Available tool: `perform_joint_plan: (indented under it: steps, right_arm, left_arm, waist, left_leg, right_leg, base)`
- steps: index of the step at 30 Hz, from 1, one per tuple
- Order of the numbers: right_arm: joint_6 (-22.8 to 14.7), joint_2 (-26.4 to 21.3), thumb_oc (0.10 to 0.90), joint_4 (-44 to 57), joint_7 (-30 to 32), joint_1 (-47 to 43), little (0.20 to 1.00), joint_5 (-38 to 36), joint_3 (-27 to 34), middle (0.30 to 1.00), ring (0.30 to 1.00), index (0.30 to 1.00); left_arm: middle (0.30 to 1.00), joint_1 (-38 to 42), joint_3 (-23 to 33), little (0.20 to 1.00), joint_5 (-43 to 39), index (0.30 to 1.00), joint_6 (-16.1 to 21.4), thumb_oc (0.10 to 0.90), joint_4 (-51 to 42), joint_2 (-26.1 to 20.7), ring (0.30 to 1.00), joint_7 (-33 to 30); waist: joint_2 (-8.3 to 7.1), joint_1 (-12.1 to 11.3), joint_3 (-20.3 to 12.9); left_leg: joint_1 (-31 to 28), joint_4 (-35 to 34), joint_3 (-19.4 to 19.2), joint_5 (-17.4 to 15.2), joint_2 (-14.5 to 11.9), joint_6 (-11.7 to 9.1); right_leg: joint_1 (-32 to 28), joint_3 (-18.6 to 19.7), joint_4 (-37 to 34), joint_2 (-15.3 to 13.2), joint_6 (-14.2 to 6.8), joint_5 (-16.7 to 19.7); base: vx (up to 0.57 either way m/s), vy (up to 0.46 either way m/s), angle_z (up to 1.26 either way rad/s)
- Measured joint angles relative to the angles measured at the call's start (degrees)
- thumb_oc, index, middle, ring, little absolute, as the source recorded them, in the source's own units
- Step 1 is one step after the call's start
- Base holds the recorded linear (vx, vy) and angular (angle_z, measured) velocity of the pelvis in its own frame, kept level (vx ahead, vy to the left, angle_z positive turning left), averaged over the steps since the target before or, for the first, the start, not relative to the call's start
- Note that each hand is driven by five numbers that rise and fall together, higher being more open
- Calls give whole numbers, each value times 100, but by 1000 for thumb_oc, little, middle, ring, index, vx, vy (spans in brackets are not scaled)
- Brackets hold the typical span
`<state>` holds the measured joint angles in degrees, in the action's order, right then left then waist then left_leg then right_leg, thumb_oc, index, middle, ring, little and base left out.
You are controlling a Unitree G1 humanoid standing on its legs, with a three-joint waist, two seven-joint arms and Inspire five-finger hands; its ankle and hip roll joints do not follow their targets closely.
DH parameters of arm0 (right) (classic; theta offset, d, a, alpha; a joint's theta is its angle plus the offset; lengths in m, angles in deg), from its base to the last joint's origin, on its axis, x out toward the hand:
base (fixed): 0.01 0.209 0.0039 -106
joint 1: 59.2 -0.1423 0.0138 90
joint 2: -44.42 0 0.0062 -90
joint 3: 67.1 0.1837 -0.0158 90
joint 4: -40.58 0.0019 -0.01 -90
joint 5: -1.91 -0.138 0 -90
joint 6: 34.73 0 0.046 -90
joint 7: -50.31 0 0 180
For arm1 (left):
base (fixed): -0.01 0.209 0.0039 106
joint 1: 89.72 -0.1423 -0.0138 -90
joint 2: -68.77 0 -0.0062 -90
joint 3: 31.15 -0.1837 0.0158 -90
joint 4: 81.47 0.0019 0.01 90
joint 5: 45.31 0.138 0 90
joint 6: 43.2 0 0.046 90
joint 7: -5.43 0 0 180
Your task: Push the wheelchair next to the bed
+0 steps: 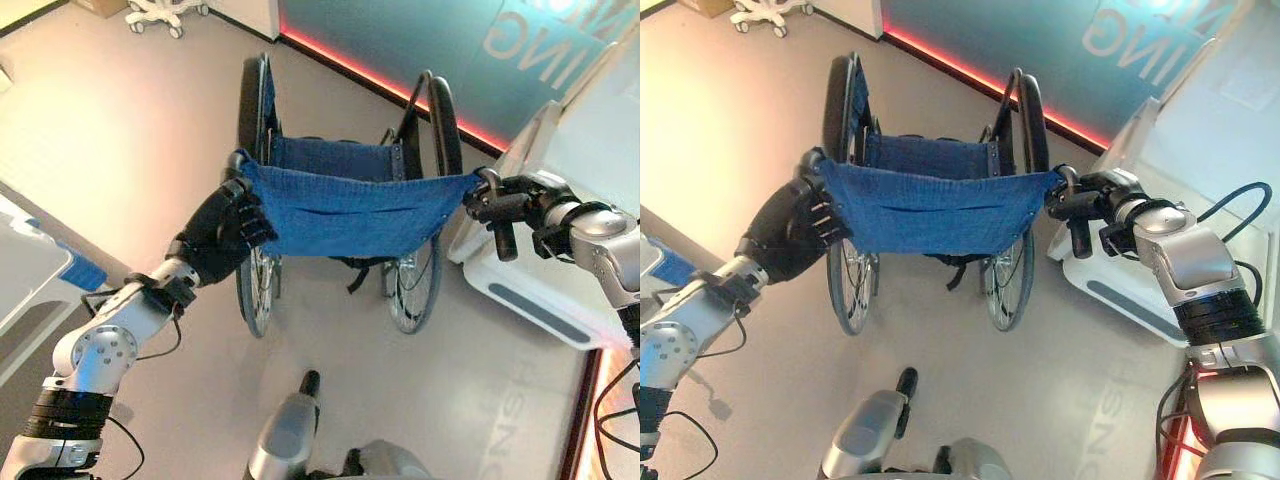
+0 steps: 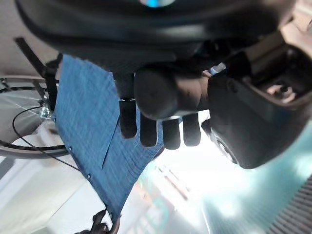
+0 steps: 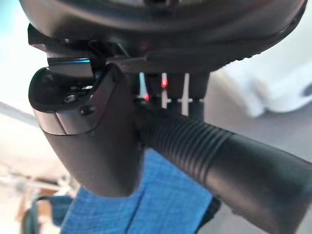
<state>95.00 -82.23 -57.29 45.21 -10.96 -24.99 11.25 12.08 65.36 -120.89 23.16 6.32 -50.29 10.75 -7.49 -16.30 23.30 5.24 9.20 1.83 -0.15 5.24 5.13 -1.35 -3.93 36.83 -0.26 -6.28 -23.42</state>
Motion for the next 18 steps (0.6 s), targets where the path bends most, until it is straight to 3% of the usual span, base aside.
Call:
perform_joint_plan:
  steps: [1,2,3,4,5,6,7,8,9,10,11,12,13,14,15,16,17,18]
  right_arm:
    - [-36,-9,400,160,1,-43,300,163,82,300,300,300]
    - [-36,-13,400,234,-1,-161,300,190,158,300,300,300]
    - [-35,-11,400,267,-1,-210,300,201,165,300,300,300]
    - [-18,-17,400,289,-15,-158,300,295,123,300,300,300]
    - [-4,10,400,317,-95,7,300,406,110,300,300,300]
    - [-15,9,400,372,-99,136,300,410,158,300,300,300]
    - [-31,-73,400,490,-125,213,300,402,199,300,300,300]
    - [-30,-118,400,561,-125,220,300,403,203,300,300,300]
    - [-37,-315,400,620,-197,116,300,386,237,300,300,300]
    - [-36,-339,400,632,-203,12,300,394,216,300,300,300]
    - [-35,-341,400,629,-156,-171,300,424,181,300,300,300]
    - [-26,-357,400,622,-105,-333,300,421,120,300,300,300]
    - [27,-380,400,569,-63,-444,300,401,-58,300,300,300]
    - [53,-392,400,536,-49,-468,300,380,-143,300,300,300]
    - [167,-399,400,441,-23,-429,300,314,-305,300,300,300]
    - [199,-388,400,403,-6,-410,300,288,-328,300,300,300]
    - [202,-402,400,388,23,-390,300,163,-425,300,300,300]
    - [200,-400,400,391,24,-400,300,119,-437,300,300,300]
  left_arm:
    - [300,0,129,300,-110,300,-34,400,10,116,300,0]
    - [300,2,294,300,-199,300,-39,400,10,220,300,3]
    - [300,13,339,300,-226,300,-40,400,14,221,300,2]
    - [300,-41,336,300,-247,300,-56,400,-4,185,300,-56]
    - [300,-275,339,300,-255,300,-51,400,-111,261,300,-62]
    - [300,-508,348,300,-321,300,30,400,-311,272,300,-60]
    - [300,-657,352,300,-338,300,86,400,-587,242,300,-57]
    - [300,-688,353,300,-342,300,86,400,-667,197,300,-44]
    - [300,-676,356,300,-337,300,85,400,-698,305,300,-35]
    - [300,-656,362,300,-337,300,86,400,-699,428,300,-35]
    - [300,-634,395,300,-330,300,91,400,-682,603,300,-41]
    - [300,-605,421,300,-329,300,94,400,-658,598,300,-45]
    - [300,-574,407,300,-326,300,93,400,-589,507,300,-52]
    - [300,-574,403,300,-322,300,93,400,-560,498,300,-56]
    - [300,-680,399,300,-286,300,132,400,-584,650,300,-98]
    - [300,-759,401,300,-284,300,177,400,-621,700,300,-145]
    - [300,-823,413,300,-285,300,256,400,-651,718,300,-144]
    - [300,-912,461,300,-283,300,308,400,-739,781,300,-143]
  waist:
    - [188,-14,117]
    - [304,-42,209]
    - [296,-54,268]
    - [156,-26,377]
    - [151,42,379]
    - [223,28,362]
    - [414,236,330]
    - [379,308,310]
    - [370,331,316]
    - [440,288,330]
    - [674,272,403]
    - [867,315,459]
    - [792,294,463]
    - [720,300,472]
    - [603,310,469]
    - [601,240,461]
    - [471,110,427]
    - [451,72,427]
  left_leg:
    - [-93,9,136,-1,-87,1]
    - [-65,153,98,-15,-124,18]
    - [38,411,25,-30,-63,-5]
    - [206,1188,-192,-134,143,-207]
    - [549,2075,-239,-395,78,-543]
    - [468,1651,-143,-350,-62,-592]
    - [247,989,68,-366,-307,-415]
    - [166,901,304,-502,-226,-282]
    - [116,784,599,-609,-56,-168]
    - [71,759,862,-656,3,-211]
    - [-58,762,1213,-722,-80,-251]
    - [-142,784,1312,-779,-226,-351]
    - [-142,1002,1052,-833,-200,-447]
    - [-174,1137,930,-903,-157,-610]
    - [-169,1769,736,-1088,-105,-899]
    - [-72,2098,708,-1040,-143,-983]
    - [124,2498,685,-869,-216,-1177]
    - [96,2653,645,-789,-267,-1278]
  right_leg:
    - [144,24,-498,25,228,-123]
    - [395,50,-1024,-50,258,-92]
    - [344,82,-1664,-131,282,1]
    - [-9,-197,-2476,-524,420,1216]
    - [-422,-427,-2590,-488,376,1173]
    - [-396,-503,-2246,-392,399,1090]
    - [-57,-615,-1037,-275,152,863]
    - [254,-648,-624,-428,162,685]
    - [650,-501,-531,-828,223,635]
    - [907,-450,-421,-935,216,634]
    - [1192,-415,-496,-944,200,646]
    - [1176,-401,-1252,-791,91,793]
    - [900,-360,-2346,-760,87,1263]
    - [707,-383,-2644,-775,99,1473]
    - [246,-503,-2776,-846,-10,2069]
    - [118,-560,-2789,-784,29,2044]
    - [17,-726,-2705,-733,241,1870]
    - [-36,-837,-2588,-649,335,1813]
  base:
    - [291,-107,-29]
    - [249,-104,-13]
    - [339,-160,28]
    - [318,-216,71]
    - [372,-271,60]
    - [365,-370,66]
    - [236,-265,49]
    - [385,-463,59]
    - [315,-377,18]
    - [472,-533,-12]
    - [368,-360,-1]
    - [522,-465,30]
    - [464,-395,58]
    - [478,-409,98]
    - [356,-302,79]
    - [434,-352,74]
    - [420,-335,23]
    - [368,-288,24]
